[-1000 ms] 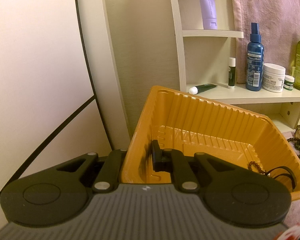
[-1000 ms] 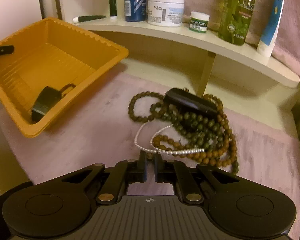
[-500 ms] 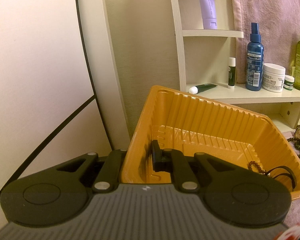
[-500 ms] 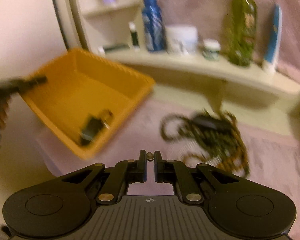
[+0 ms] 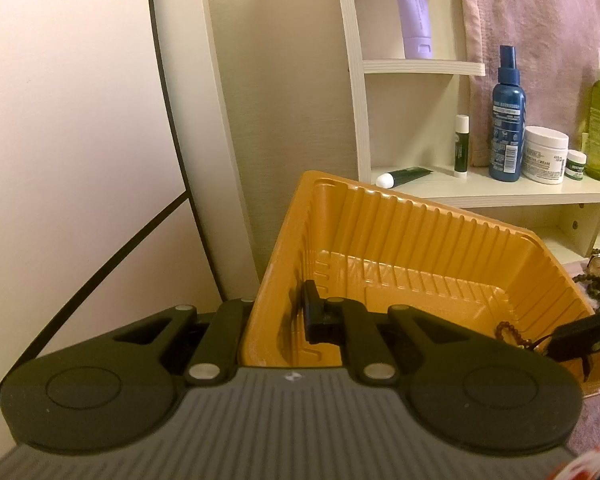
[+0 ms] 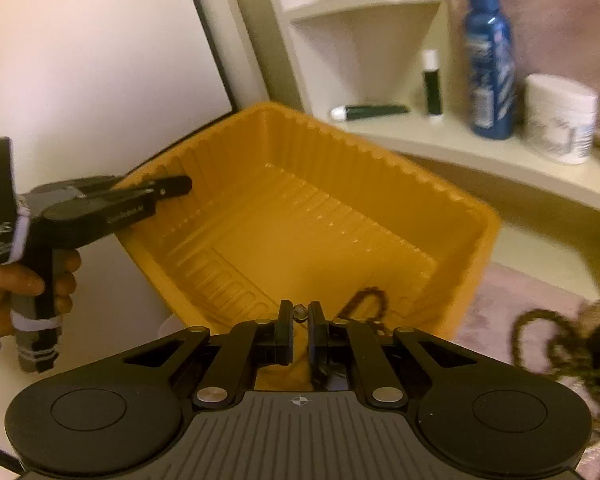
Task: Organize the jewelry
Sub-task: 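Carry the small item over the orange tray with the right gripper, then grasp the black pendant on the bead pile with the right gripper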
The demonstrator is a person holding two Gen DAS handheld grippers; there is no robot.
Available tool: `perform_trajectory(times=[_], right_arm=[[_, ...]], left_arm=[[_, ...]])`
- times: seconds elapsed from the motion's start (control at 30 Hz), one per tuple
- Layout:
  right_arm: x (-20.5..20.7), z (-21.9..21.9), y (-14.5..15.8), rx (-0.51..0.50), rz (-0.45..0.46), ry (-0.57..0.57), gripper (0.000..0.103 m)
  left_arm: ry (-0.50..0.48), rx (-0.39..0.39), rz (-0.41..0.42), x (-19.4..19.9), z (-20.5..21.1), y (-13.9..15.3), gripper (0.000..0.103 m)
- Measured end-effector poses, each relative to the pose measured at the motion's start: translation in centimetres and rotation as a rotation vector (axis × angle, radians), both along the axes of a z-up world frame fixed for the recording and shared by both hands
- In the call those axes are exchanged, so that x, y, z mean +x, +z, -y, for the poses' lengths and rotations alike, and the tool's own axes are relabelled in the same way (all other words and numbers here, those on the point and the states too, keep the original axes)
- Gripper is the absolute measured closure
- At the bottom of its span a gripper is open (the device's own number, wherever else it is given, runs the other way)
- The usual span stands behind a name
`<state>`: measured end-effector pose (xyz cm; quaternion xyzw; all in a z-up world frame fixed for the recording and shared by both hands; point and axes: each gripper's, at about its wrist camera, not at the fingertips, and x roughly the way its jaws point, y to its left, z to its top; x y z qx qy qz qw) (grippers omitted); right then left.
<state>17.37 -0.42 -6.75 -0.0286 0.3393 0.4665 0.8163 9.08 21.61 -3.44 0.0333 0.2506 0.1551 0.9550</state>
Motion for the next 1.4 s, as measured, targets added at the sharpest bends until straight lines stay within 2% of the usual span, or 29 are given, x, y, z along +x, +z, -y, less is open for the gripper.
perform_trajectory(times=[0.2, 0.27, 0.3, 0.37, 0.47, 0.57, 0.8, 0.97, 1.0, 1.07, 1.4], right_arm=[[0.7, -0.9, -0.9, 0.036, -0.021, -0.023, 0.096], [0.7, -0.4, -0.6, 0.063, -0.018, -0.040, 0.091], [0.7, 0.0, -0.4, 0.075, -0.014, -0.046, 0.088], [0.7, 1.1, 0.2, 0.108, -0.010, -0.071, 0.064], [0.6, 4.1, 1.2, 0.168, 0.020, -0.128, 0.047], [0.9, 7.8, 1.7, 0.171, 0.041, -0.212, 0.037], [2.2, 16.0, 0.5, 0.062, 0.037, -0.416, 0.030], [3.6, 19.1, -0.5, 0.026, 0.021, -0.467, 0.026], [3.8, 19.3, -0.6, 0.022, 0.026, -0.466, 0.025], [4.2, 19.2, -0.8, 0.017, 0.037, -0.457, 0.017], [7.5, 16.8, -2.6, 0.011, 0.039, -0.437, 0.012]], left_arm=[[0.000, -0.002, 0.000, 0.0, 0.0, 0.0, 0.093], [0.000, -0.002, -0.001, 0.0, 0.0, 0.0, 0.093], [0.000, -0.002, -0.001, 0.0, 0.0, 0.0, 0.093], [-0.001, -0.001, -0.001, 0.0, 0.0, 0.0, 0.092], [0.000, -0.003, -0.001, 0.0, -0.1, 0.0, 0.092], [0.000, -0.003, -0.001, 0.1, -0.1, 0.0, 0.092], [0.006, -0.005, -0.003, 0.1, -0.1, -0.1, 0.092], [0.014, -0.004, -0.005, 0.4, 0.0, -0.2, 0.092], [0.015, -0.004, -0.006, 0.4, 0.0, -0.2, 0.092], [0.015, -0.003, -0.007, 0.5, 0.0, -0.2, 0.091], [0.013, 0.001, -0.008, 0.6, 0.1, -0.1, 0.091]])
